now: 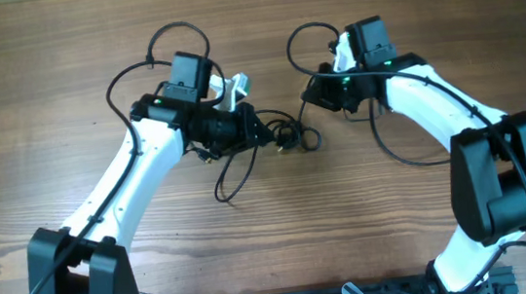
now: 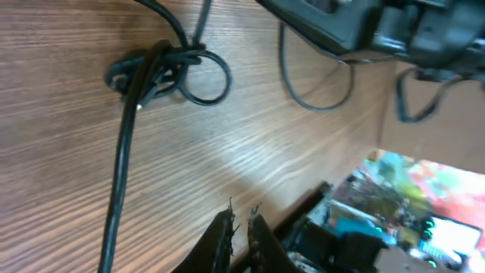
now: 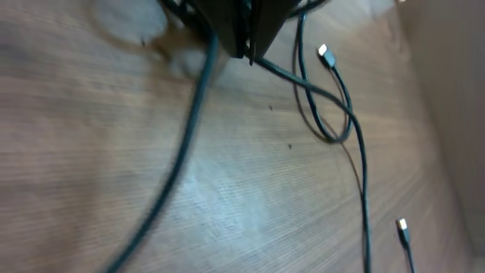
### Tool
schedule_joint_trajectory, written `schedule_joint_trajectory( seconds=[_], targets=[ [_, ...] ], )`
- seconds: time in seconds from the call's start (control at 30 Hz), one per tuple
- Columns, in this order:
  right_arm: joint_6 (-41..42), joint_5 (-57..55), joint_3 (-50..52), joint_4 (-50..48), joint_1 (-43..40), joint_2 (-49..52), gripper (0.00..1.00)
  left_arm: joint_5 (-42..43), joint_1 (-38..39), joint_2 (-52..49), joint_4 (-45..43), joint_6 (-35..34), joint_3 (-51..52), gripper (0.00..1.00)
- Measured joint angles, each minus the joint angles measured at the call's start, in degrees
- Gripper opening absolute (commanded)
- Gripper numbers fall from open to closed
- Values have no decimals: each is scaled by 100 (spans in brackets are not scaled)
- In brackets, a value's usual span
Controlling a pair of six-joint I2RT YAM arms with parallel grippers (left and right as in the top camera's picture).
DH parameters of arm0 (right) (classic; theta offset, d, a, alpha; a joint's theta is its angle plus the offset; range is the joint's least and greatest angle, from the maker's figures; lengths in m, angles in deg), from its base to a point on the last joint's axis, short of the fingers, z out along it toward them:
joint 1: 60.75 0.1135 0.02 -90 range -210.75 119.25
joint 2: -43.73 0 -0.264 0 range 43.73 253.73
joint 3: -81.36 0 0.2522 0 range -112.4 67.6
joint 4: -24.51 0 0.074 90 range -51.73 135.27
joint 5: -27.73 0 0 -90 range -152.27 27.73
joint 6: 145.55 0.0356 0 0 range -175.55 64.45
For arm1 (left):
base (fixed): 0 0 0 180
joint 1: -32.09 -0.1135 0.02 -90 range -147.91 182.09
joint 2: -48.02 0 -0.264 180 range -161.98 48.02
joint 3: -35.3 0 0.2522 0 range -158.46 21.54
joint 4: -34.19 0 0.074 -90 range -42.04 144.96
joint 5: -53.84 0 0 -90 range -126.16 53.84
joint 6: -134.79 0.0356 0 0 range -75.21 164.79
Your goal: Untangle cables
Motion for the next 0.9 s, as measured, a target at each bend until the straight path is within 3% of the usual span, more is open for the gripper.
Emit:
schedule_joint_trajectory(
  seconds=[0.13, 0.27, 0.47, 0.6, 0.9],
  targets=[
    [-15, -170, 7, 518, -107, 0, 6, -603, 227, -48, -260, -323, 0, 19],
    [63, -452, 101, 839, -59, 0, 5, -879, 426, -348, -560, -490, 0, 20],
    [610, -614, 590, 415, 37, 0, 5, -1062, 638, -754, -1095, -588, 4, 11],
    [846, -573, 925, 2, 319, 0, 6, -1613, 577, -785, -1132, -627, 4, 4],
    [986, -544, 994, -76, 1158, 0, 6, -2166, 20, -785, -671, -640, 4, 4]
  ],
)
